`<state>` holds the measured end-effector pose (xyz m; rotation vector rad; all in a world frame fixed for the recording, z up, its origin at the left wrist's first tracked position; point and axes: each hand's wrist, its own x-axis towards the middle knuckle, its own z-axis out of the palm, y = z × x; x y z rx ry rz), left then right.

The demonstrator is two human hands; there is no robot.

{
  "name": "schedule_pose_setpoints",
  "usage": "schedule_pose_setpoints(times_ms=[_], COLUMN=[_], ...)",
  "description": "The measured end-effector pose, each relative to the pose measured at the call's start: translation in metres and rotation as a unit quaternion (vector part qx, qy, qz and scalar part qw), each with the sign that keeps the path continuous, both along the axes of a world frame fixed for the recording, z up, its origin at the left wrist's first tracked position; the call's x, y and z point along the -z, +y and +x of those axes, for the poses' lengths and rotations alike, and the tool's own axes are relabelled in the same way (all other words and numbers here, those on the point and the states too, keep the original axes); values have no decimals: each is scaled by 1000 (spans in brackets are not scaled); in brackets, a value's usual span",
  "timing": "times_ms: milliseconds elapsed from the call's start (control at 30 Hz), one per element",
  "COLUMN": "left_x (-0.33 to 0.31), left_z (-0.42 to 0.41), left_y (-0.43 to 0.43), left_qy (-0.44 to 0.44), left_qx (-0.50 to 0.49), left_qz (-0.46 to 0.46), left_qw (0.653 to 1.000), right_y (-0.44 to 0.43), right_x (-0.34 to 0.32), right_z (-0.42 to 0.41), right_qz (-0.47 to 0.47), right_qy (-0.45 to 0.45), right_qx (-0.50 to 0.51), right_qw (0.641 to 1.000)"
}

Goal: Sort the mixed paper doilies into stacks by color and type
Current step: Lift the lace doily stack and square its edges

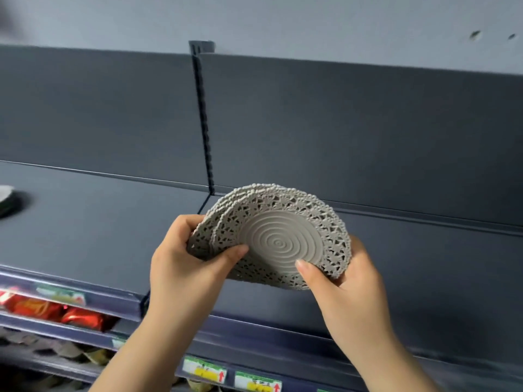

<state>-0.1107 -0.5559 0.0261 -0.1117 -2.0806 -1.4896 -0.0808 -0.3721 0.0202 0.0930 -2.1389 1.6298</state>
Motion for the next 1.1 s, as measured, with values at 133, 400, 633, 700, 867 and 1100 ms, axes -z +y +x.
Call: schedule_pose_setpoints(times_ms=[133,400,633,700,867,1100], left_x=[-3,3,14,15,8,11], left_z=[1,-1,-23,-34,-66,-93], left_y=[-66,-170,-180,-172,-154,-157], left_qy=[20,16,-7,-7,-8,-17], left_qx=[11,-3,-2,-8,-8,-29], left_qz=[17,-17,-24,-24,-54,-51], left_qw=[1000,1000,1000,1000,998,998], right_y=[-66,-165,-178,-173,-156,-159], right_x=[-4,2,9,11,12,13], right_z=[-2,-16,-39,-50,-78,-108], right_qz=[-8,-29,-38,-44,-68,-60], right_qy=[5,-24,-59,-64,-61,-72], right_qx=[-5,-26,-10,-5,10,-4], right_qw=[1000,999,997,997,996,996])
